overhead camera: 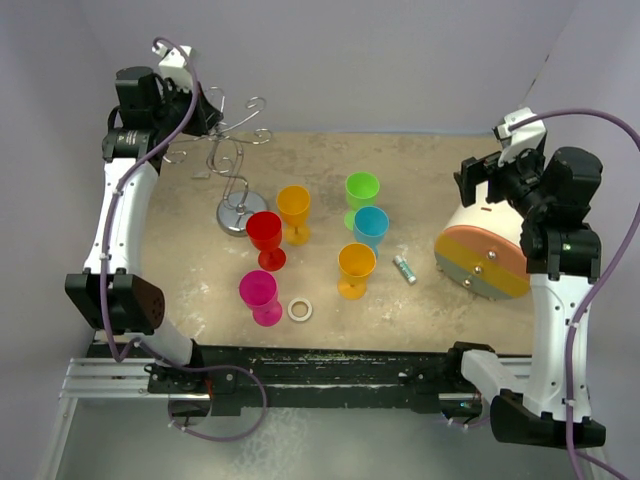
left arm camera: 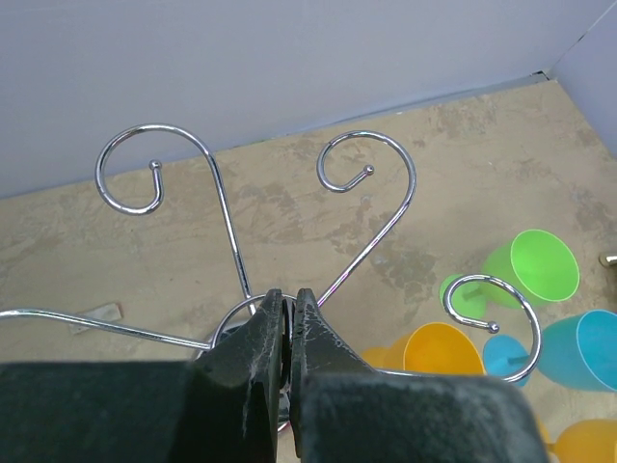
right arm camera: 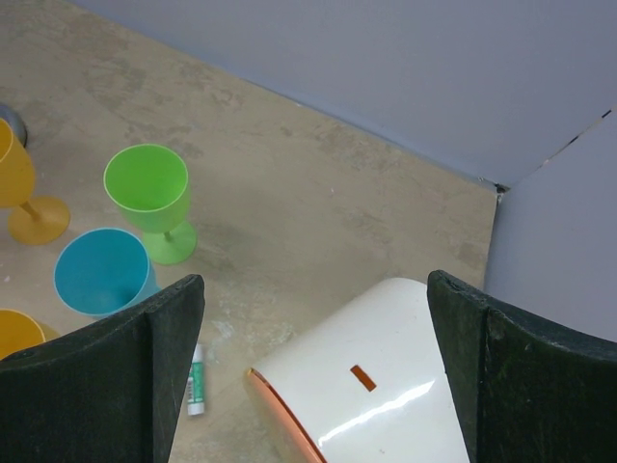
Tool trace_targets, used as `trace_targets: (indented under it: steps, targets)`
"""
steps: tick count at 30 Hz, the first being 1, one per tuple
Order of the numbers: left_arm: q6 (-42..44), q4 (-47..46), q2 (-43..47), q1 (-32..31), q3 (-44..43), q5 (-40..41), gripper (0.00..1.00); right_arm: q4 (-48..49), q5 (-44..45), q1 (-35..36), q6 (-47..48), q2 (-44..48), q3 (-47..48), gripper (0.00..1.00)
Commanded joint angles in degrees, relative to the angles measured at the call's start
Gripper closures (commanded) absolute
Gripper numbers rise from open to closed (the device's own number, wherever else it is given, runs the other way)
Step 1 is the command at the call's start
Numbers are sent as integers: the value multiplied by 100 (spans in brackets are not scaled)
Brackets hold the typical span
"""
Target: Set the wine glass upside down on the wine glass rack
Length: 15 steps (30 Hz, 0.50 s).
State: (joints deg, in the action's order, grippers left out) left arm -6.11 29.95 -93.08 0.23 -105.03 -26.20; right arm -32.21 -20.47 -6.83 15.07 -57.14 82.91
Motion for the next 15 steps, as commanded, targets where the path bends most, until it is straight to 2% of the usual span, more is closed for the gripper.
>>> trace_targets:
  steps: [1,8,12,15]
  targets:
    - [-251,-675,389,-41,199,-219,98,267,-339,-21,162,-127,63,0]
    - [-141,-846,475,-40,449,-199,75,483,-601,132,306,-443,-150,0]
    - [-31,-860,570,-41,473,-170,50,541,-828,219,345,-788,-116,0]
    - [131,-847,701,-41,470,-91,36,690,-1044,320,330,-1078,-118,0]
